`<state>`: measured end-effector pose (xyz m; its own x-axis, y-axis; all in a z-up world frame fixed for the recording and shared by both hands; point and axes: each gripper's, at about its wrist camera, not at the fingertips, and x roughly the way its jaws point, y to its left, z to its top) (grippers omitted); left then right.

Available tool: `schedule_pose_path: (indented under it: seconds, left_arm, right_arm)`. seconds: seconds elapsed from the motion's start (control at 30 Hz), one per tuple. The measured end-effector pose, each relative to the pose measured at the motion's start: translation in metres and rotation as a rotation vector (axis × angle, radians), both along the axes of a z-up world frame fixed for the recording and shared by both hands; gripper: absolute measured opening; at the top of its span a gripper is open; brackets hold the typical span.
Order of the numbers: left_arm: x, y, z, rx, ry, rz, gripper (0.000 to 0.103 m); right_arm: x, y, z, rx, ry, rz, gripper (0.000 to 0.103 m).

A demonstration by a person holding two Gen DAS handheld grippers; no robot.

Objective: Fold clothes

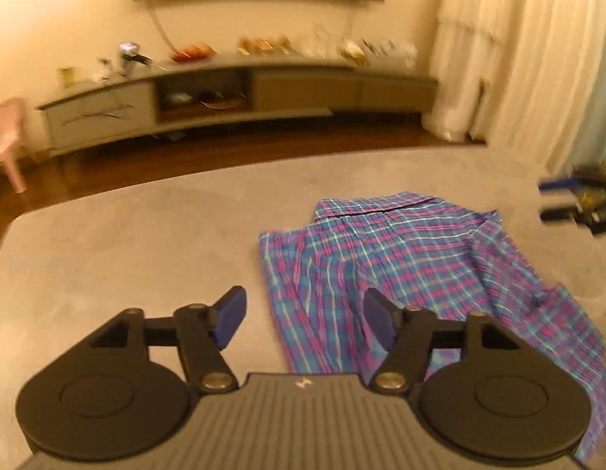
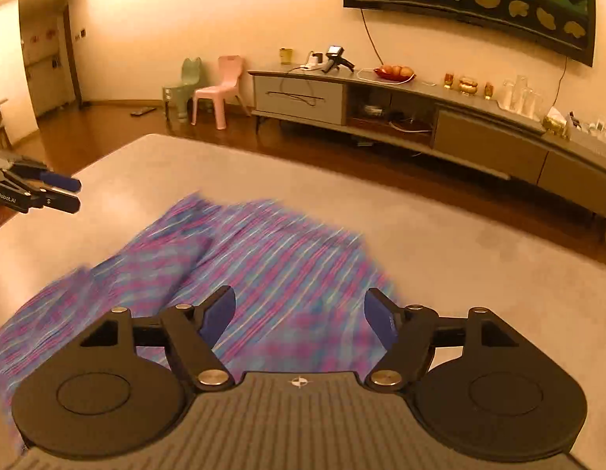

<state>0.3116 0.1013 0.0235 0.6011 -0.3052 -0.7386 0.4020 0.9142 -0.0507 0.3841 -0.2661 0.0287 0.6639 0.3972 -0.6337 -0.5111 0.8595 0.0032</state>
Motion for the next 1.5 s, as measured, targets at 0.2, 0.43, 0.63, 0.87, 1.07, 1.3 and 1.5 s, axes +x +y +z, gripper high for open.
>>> schedule_pose_path:
  seconds: [0.2,0.43,0.63,0.87,1.07,1.3,1.5]
  left_arm:
    - [0.102,-0.012,-0.065,0.037,0.118,-0.030,0.068]
    - [0.111,-0.017,-0.089,0.020,0.084,-0.100,0.025]
    - [0.090,-0.028,-0.068,0.036,-0.004,-0.131,0.003]
    - [-0.078,0.014,0.000,-0.082,-0.203,-0.247,0.004]
    - [-0.209,0.021,-0.038,0.043,-0.061,-0.396,0.022]
    - [-0.228,0.033,-0.021,-0.017,-0.063,-0.227,0.030]
    - [-0.222,-0.001,-0.030,-0.123,0.033,-0.199,0.053]
  right_arm:
    - [0.122,0.002,-0.051,-0.003,0.148,0.006,0.084]
    - [0.145,0.014,-0.095,-0.070,0.205,0.095,0.029]
    - [0.119,0.031,-0.068,-0.127,0.107,0.096,0.003]
    - [-0.079,0.006,0.047,-0.056,-0.188,0.230,0.003]
    - [-0.240,0.010,-0.017,-0.315,-0.084,0.367,0.005]
    - [-0.279,-0.004,-0.030,-0.210,0.057,0.365,0.040]
    - [-0.247,-0.031,-0.008,0.041,0.055,0.114,0.053]
